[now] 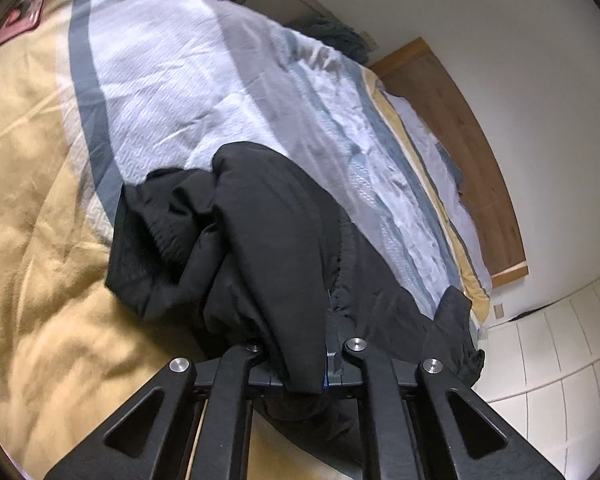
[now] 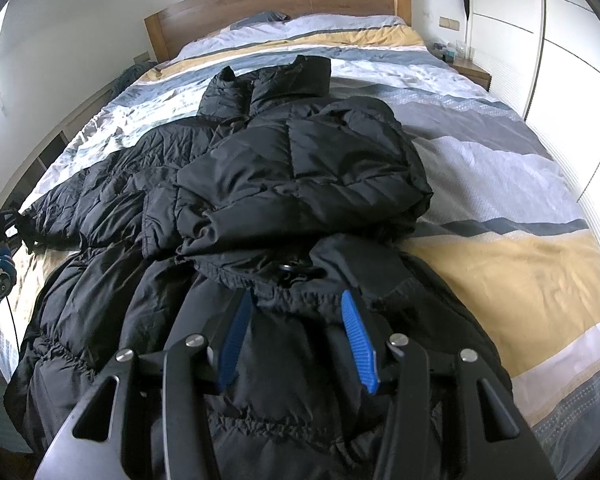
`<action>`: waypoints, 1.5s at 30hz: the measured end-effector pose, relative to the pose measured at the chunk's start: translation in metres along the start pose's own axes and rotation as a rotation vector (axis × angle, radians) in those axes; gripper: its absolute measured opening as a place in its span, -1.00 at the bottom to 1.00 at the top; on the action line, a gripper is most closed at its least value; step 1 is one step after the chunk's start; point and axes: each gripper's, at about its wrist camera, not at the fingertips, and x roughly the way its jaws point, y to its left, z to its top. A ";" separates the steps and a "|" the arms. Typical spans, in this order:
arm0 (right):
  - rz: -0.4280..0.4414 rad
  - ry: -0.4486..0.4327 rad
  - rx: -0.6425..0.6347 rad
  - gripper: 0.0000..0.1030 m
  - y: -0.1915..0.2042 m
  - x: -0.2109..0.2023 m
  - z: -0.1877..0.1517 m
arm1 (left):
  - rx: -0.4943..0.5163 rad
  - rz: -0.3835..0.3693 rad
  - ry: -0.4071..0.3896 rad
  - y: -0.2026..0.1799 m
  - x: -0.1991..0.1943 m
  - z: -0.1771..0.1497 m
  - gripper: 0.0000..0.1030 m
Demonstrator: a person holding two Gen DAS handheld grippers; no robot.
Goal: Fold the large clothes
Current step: 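Lift the held sleeve and carry it over the jacket body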
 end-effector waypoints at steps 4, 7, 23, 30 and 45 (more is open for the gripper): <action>0.009 -0.009 0.006 -0.11 -0.001 -0.008 -0.002 | 0.040 -0.010 -0.011 -0.015 -0.011 -0.002 -0.84; 0.020 -0.019 0.010 -0.11 -0.002 -0.014 -0.003 | 0.068 -0.022 -0.017 -0.027 -0.022 -0.005 -0.84; 0.063 -0.083 0.029 -0.11 -0.012 -0.050 -0.006 | 0.302 -0.073 -0.001 -0.124 -0.060 -0.050 -0.86; 0.073 -0.102 0.053 -0.11 -0.023 -0.062 -0.008 | 0.391 -0.091 0.022 -0.163 -0.069 -0.082 -0.86; 0.085 -0.132 0.129 -0.11 -0.059 -0.080 -0.024 | 0.542 -0.126 0.066 -0.246 -0.067 -0.142 -0.86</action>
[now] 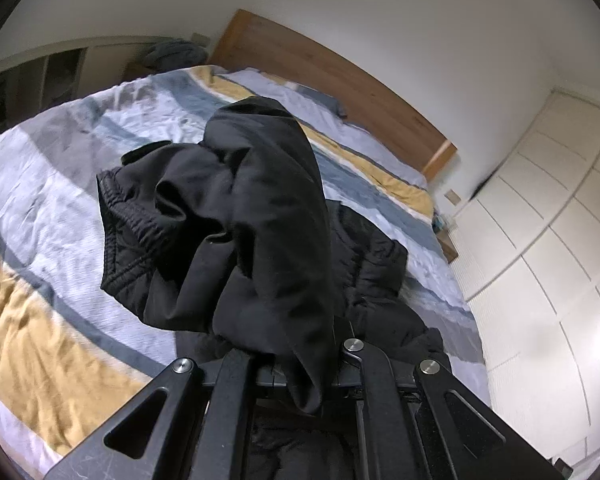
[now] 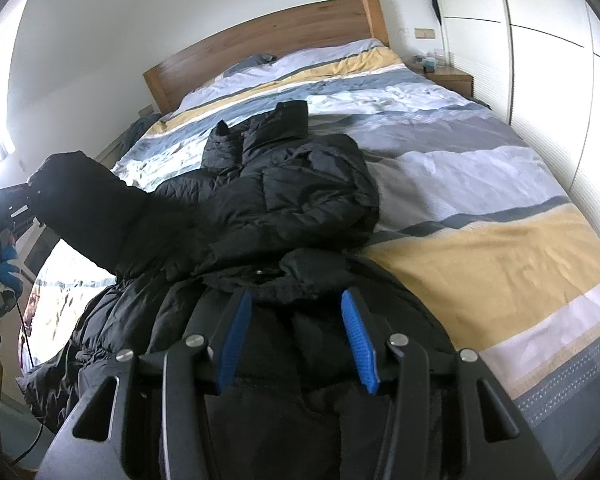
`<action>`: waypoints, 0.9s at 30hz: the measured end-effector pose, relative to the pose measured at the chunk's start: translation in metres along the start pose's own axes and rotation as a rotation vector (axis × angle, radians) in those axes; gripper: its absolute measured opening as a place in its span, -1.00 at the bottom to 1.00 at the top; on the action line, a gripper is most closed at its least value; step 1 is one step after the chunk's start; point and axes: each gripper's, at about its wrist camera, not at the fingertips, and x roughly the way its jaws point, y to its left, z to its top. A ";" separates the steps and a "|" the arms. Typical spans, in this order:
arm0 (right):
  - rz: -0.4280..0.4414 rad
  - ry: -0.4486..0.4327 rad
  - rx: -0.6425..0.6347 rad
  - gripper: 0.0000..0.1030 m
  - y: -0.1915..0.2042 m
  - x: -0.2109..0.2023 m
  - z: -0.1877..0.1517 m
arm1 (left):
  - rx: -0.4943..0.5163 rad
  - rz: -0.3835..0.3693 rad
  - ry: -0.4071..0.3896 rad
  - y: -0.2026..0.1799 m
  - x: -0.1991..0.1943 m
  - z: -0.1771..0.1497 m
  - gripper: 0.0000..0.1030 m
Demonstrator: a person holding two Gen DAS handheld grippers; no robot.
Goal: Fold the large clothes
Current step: 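Lift the held sleeve and carry it over the jacket body, then lay the sleeve on the jacket front and open the left gripper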
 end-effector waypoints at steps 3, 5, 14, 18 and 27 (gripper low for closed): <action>-0.002 -0.002 0.015 -0.11 -0.008 -0.002 -0.002 | 0.045 0.004 0.025 -0.023 0.013 -0.007 -0.86; -0.003 -0.004 0.022 -0.11 -0.013 -0.003 -0.004 | 0.070 0.002 0.044 -0.037 0.021 -0.015 -0.87; -0.025 0.003 0.049 -0.11 -0.036 0.001 -0.008 | 0.172 -0.025 0.152 -0.097 0.080 -0.064 -0.87; -0.046 0.005 0.064 -0.11 -0.050 0.004 -0.007 | 0.183 -0.027 0.202 -0.107 0.102 -0.086 -0.87; -0.096 0.005 0.103 -0.11 -0.082 0.014 -0.002 | 0.206 0.003 0.297 -0.111 0.145 -0.128 -0.87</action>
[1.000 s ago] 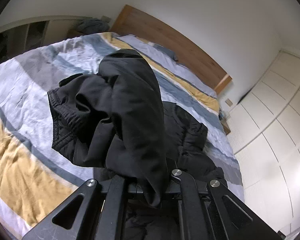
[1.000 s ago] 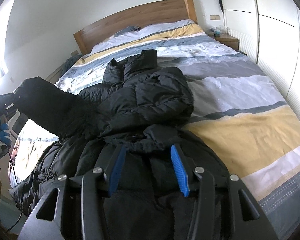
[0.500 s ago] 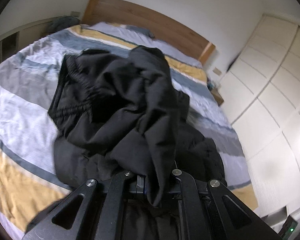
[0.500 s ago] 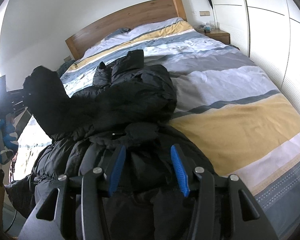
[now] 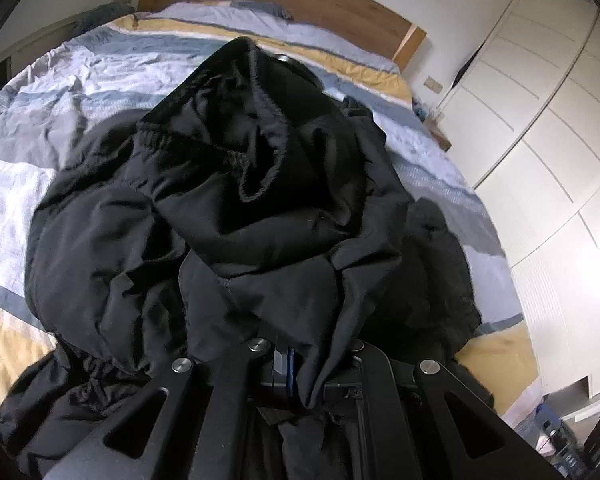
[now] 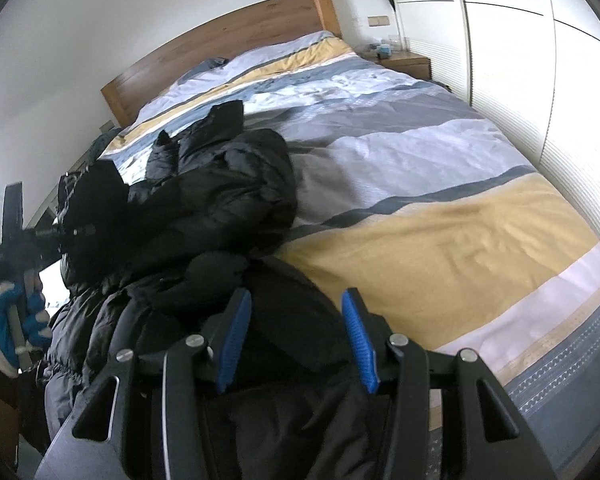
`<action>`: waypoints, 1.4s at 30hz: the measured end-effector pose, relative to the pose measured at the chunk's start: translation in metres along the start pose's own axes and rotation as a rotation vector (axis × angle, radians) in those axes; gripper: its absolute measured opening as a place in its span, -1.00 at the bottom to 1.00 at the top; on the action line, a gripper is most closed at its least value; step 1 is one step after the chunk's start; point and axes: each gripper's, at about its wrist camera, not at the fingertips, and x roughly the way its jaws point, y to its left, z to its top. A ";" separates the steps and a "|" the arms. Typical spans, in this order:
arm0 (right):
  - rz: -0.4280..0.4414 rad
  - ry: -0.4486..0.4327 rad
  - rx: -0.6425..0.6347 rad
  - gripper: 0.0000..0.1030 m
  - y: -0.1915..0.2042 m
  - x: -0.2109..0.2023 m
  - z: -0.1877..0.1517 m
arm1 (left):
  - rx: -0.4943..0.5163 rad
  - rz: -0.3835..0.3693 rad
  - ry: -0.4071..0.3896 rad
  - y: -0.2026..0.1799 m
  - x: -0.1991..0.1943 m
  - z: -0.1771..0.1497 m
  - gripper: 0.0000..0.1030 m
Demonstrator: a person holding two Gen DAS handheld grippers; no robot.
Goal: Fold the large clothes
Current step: 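Lay the sleeve on the jacket front and open the left gripper, then move both open tools over the jacket toward its hem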
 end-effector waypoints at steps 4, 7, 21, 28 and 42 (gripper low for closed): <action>-0.008 0.004 0.005 -0.11 -0.006 0.006 0.002 | -0.009 -0.001 0.032 0.004 0.010 -0.001 -0.82; -0.011 0.009 0.004 -0.11 -0.007 0.010 0.002 | -0.014 -0.001 0.047 0.003 0.017 -0.005 -0.75; -0.006 -0.004 -0.021 -0.11 0.011 -0.009 0.002 | 0.023 -0.075 0.029 -0.005 -0.028 -0.017 0.26; 0.022 -0.027 -0.051 -0.11 0.039 -0.033 0.002 | 0.017 -0.029 -0.019 0.015 -0.084 -0.027 0.29; 0.080 -0.046 -0.162 -0.11 0.111 -0.063 -0.004 | -0.035 0.061 -0.096 0.077 -0.173 -0.052 0.33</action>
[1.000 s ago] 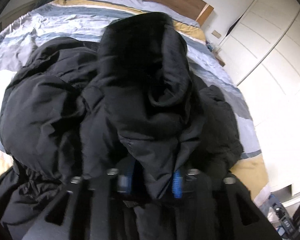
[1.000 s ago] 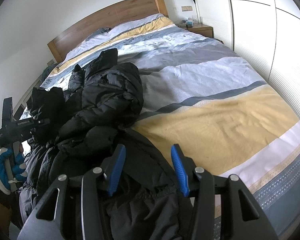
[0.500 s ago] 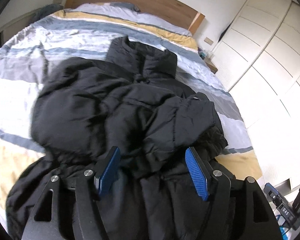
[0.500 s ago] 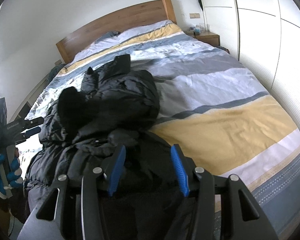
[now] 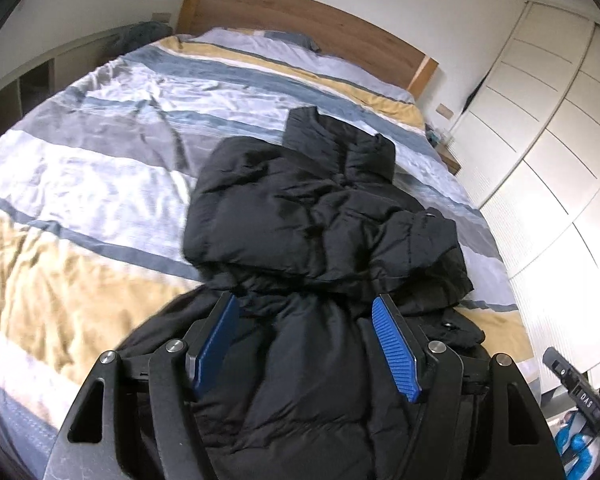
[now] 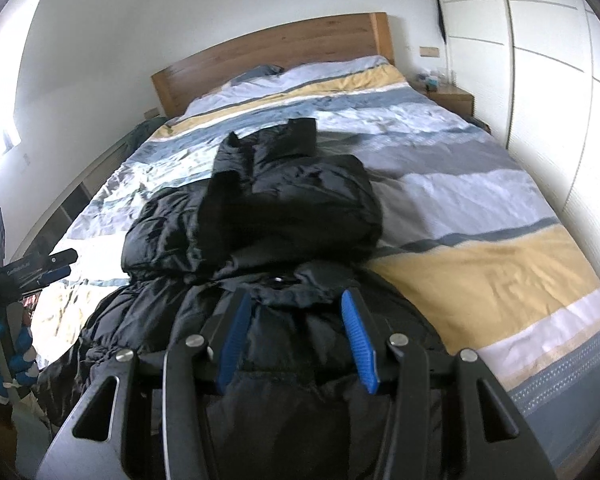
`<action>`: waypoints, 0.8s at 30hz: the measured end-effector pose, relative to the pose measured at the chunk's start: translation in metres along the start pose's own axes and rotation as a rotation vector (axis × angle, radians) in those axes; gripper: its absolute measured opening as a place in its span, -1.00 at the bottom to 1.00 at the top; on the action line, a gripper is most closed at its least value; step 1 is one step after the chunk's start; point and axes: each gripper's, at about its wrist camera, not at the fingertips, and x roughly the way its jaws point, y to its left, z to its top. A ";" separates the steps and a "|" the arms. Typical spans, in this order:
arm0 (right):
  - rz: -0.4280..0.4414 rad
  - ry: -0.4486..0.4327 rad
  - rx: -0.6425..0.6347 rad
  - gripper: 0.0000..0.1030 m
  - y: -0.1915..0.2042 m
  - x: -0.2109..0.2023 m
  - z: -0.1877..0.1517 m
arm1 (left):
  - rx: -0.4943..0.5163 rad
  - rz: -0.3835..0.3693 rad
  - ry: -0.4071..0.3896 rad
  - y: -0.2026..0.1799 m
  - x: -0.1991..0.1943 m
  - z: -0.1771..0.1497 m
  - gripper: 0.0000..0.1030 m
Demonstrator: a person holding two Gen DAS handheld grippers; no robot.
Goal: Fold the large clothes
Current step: 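Move both open tools over the jacket toward its hem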
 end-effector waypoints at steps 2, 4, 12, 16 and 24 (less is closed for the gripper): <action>0.005 0.000 -0.022 -0.11 0.010 0.001 0.004 | -0.005 0.009 -0.010 0.009 -0.010 0.002 0.34; 0.007 0.004 -0.058 -0.11 0.022 0.006 0.011 | -0.009 0.026 -0.023 0.016 -0.015 0.006 0.34; 0.042 0.012 -0.171 -0.11 0.066 0.046 0.042 | -0.022 0.107 -0.020 0.037 0.002 0.029 0.34; 0.084 0.009 -0.230 -0.11 0.093 0.078 0.063 | -0.004 0.126 -0.004 0.038 0.028 0.043 0.34; 0.197 0.001 -0.360 -0.11 0.146 0.154 0.085 | 0.019 0.173 -0.036 0.047 0.096 0.075 0.34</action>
